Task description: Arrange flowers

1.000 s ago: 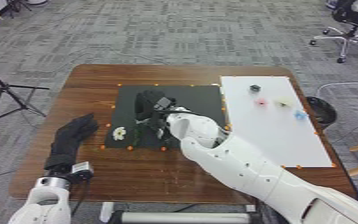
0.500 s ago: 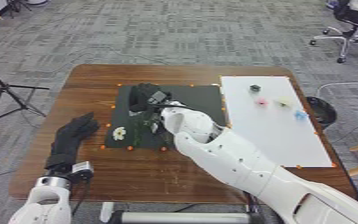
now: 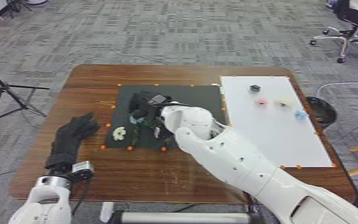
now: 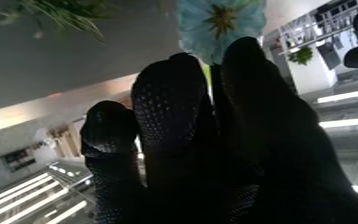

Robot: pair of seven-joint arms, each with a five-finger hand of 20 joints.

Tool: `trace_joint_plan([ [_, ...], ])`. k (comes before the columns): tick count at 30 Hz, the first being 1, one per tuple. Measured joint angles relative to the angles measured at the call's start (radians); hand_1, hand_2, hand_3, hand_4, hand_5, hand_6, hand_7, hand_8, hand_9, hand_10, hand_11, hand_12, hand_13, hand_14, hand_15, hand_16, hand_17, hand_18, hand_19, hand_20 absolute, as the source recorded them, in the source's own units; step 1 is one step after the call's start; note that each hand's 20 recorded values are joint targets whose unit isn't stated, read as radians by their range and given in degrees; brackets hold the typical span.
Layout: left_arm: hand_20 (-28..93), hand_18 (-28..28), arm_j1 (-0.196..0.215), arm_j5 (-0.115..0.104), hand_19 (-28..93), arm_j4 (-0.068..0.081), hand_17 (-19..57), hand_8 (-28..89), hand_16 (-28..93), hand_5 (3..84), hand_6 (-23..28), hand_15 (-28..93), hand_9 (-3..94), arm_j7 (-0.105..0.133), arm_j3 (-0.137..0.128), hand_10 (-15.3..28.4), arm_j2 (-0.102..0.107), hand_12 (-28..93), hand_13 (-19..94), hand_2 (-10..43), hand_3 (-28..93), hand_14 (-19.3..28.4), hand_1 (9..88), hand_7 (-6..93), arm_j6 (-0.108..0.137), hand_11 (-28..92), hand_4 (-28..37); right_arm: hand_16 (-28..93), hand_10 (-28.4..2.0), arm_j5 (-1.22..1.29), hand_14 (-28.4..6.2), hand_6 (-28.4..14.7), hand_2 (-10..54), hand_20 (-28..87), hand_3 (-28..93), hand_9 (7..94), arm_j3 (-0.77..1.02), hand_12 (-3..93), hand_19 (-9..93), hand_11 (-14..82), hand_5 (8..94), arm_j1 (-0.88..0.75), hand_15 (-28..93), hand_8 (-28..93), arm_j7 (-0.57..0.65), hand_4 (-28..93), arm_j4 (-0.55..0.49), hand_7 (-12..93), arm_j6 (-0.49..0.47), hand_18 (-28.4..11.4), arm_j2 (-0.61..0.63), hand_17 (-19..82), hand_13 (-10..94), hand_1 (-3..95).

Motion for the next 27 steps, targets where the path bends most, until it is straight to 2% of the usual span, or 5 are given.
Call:
trace_joint_plan([
  [4,17,15.2,0.0,0.0,19,0.0,0.0,-3,0,43.3,12.4,29,40.7,-0.001,0.0,21.2,0.0,14,31,12.7,64,22.7,14.8,1.8,0.0,16,-28.3,29,-10.7,-0.002,-7.4,1.2,0.5,54,46,40.8,0.028,6.8,83,4.2,42.0,-0.002,63,-9,-0.013,-9,-0.005,13,-0.099,-21.1,-0.005,38,73,53.5],
  [8,16,15.2,0.0,0.0,19,0.0,0.1,-3,-1,44.1,10.0,28,41.2,-0.001,0.001,18.4,0.0,13,32,12.7,63,21.5,14.9,1.7,0.0,18,-28.3,27,-11.5,0.021,-8.5,1.8,-4.1,54,62,39.0,0.019,7.3,82,3.8,40.2,0.01,63,-10,-0.015,-14,-0.01,14,-0.111,-22.0,0.0,37,72,44.5],
  [14,16,14.9,0.0,0.0,18,-0.001,0.7,-3,0,45.2,6.6,25,42.1,-0.002,0.003,15.3,0.0,12,34,11.1,64,19.2,15.1,3.5,0.0,20,-28.3,27,-12.5,0.17,-9.4,2.2,-7.3,54,70,38.6,-0.028,7.7,82,3.7,40.0,0.063,63,-10,0.008,-17,-0.057,14,-0.054,-22.6,0.036,37,73,38.2],
  [20,16,14.6,0.003,0.0,16,-0.003,1.2,-5,1,44.2,4.2,22,42.4,-0.003,0.003,13.9,0.0,11,35,9.5,68,18.4,15.2,8.3,0.0,19,-28.3,27,-13.6,0.28,-9.2,1.1,-4.7,54,68,39.3,-0.016,8.3,82,4.0,40.9,0.117,62,-9,0.032,-18,-0.185,12,-0.004,-22.9,0.105,37,73,36.0],
  [27,17,14.5,0.016,0.0,15,-0.011,1.6,-6,2,44.0,3.9,20,42.2,-0.002,-0.002,13.3,-0.004,12,35,9.2,69,18.1,15.5,9.3,0.0,18,-28.3,28,-12.7,0.326,-13.0,-1.1,-9.4,54,67,47.8,0.075,15.0,68,6.3,48.1,0.133,50,-7,0.025,-16,-0.416,13,0.16,-22.3,0.275,29,64,34.4],
])
